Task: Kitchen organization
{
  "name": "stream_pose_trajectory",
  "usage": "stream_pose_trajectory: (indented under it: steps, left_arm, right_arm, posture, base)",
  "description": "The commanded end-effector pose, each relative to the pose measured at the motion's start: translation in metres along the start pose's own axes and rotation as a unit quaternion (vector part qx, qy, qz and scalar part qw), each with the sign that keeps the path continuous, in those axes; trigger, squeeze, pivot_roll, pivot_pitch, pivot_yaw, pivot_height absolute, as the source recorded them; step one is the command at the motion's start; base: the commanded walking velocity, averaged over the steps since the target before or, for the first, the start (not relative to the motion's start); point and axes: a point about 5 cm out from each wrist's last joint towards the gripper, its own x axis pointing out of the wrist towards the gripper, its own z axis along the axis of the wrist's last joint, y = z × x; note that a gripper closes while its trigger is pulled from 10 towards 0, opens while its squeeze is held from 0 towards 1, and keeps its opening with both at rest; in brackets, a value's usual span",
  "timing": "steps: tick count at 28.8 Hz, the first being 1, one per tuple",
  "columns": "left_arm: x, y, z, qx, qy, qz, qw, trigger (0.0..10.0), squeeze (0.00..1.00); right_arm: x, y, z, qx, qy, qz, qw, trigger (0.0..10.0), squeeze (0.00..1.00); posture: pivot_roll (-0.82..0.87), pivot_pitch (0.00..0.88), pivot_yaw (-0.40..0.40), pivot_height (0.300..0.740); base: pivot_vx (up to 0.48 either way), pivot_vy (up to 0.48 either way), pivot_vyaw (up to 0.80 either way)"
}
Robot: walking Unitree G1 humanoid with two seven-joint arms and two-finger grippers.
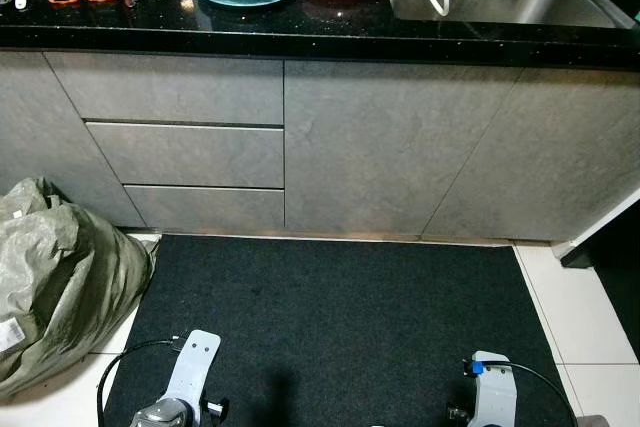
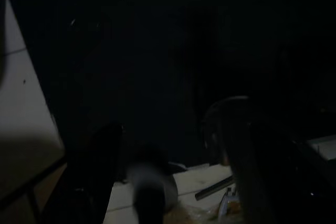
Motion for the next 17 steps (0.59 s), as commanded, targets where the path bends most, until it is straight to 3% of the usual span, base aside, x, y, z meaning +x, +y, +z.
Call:
stream_pose_trajectory:
  steps: [1, 17]
  left_arm:
    - [-0.0004, -0.0015, -0.0083, -0.009, 0.015, 0.0, 1.0, 10.0, 0.0]
    - [-0.001, 0.0016, -0.0084, -0.008, 0.016, 0.005, 1.0, 10.0, 0.0]
  right_arm:
    - [-0.0022, -0.0036, -0.0058, 0.006, 0.008, -0.004, 1.0, 10.0, 0.0]
    - [-0.0015, 0.0003, -0.0056, 0.013, 0.005, 0.003, 1.0, 10.0, 0.0]
  posture:
    - [-0.01, 0.166, -0.024, 0.74]
    - [0.0, 0.168, -0.014, 0.74]
  base:
    - [0.289, 0.0, 0.0]
    - [0.442, 0.0, 0.0]
